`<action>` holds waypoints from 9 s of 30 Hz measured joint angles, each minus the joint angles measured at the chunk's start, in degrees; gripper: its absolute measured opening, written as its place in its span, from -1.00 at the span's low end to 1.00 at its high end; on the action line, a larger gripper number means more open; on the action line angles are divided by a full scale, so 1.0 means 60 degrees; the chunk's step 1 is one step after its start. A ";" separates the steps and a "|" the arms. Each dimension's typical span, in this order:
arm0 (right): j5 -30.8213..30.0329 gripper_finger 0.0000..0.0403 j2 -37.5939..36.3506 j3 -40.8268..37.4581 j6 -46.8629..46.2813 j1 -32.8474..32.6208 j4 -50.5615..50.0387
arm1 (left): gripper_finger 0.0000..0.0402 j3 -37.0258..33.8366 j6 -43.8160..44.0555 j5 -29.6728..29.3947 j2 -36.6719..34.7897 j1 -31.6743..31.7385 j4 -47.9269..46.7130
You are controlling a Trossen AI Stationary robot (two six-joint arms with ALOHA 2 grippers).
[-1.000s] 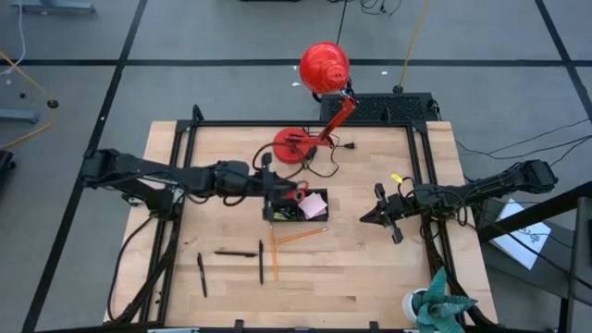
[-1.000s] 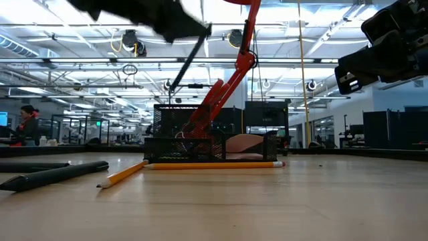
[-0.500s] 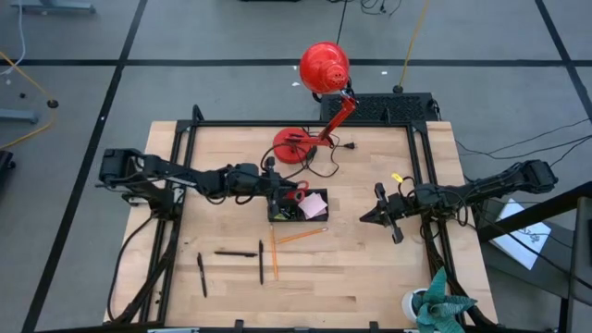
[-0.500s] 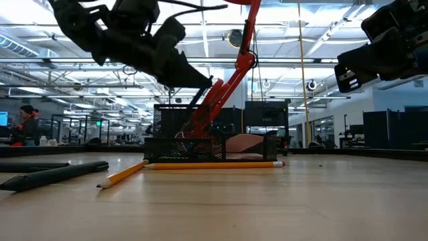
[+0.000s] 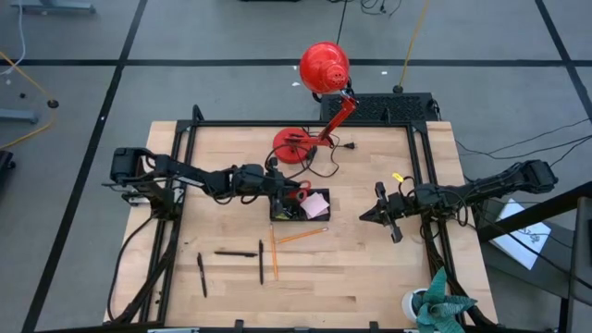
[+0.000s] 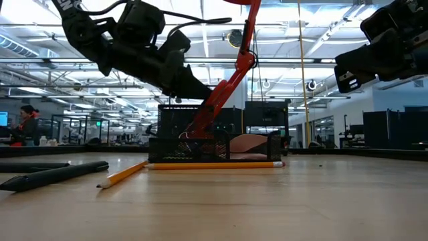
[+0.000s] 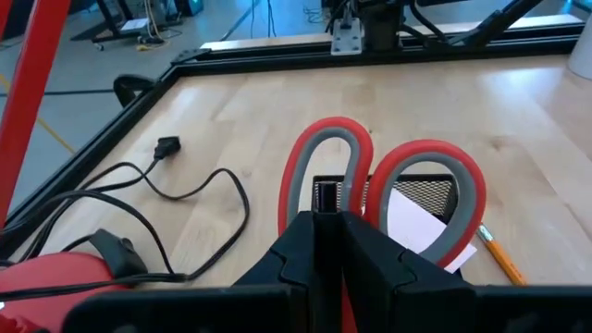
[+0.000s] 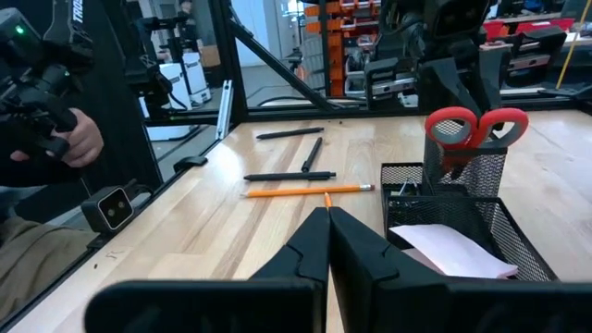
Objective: Pick and place office supplies into organizer
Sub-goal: Put the black pen into the desk organizer, then put the middle black pen into the desk organizer, then put the left black pen into the desk organizer
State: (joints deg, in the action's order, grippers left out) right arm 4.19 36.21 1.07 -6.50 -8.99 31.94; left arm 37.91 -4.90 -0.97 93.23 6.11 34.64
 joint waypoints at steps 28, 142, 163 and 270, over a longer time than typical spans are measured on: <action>0.0058 -0.98 -0.0004 -0.0001 -0.0051 -0.0015 -0.0011 | -0.15 0.0934 -0.0650 -0.1791 -0.3222 -0.0923 -0.3557; -0.0004 -0.98 0.0167 -0.0001 -0.0237 -0.0018 -0.0025 | -0.86 0.2025 -0.2732 -0.5251 -0.2363 -0.5125 -0.3189; 0.0051 -0.98 0.0168 -0.0001 -0.0208 -0.0018 -0.0063 | -0.92 0.0828 -0.1616 -0.1818 -0.0388 -0.1274 -0.1383; 0.0047 -0.98 0.0291 -0.0001 -0.0226 -0.0018 0.0086 | -0.33 0.2820 2.3148 0.1605 -0.0411 -0.9480 -1.4828</action>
State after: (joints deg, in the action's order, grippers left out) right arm 4.47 37.95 1.06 -7.86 -9.10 32.46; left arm 54.83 133.99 8.66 90.77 -50.78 -54.33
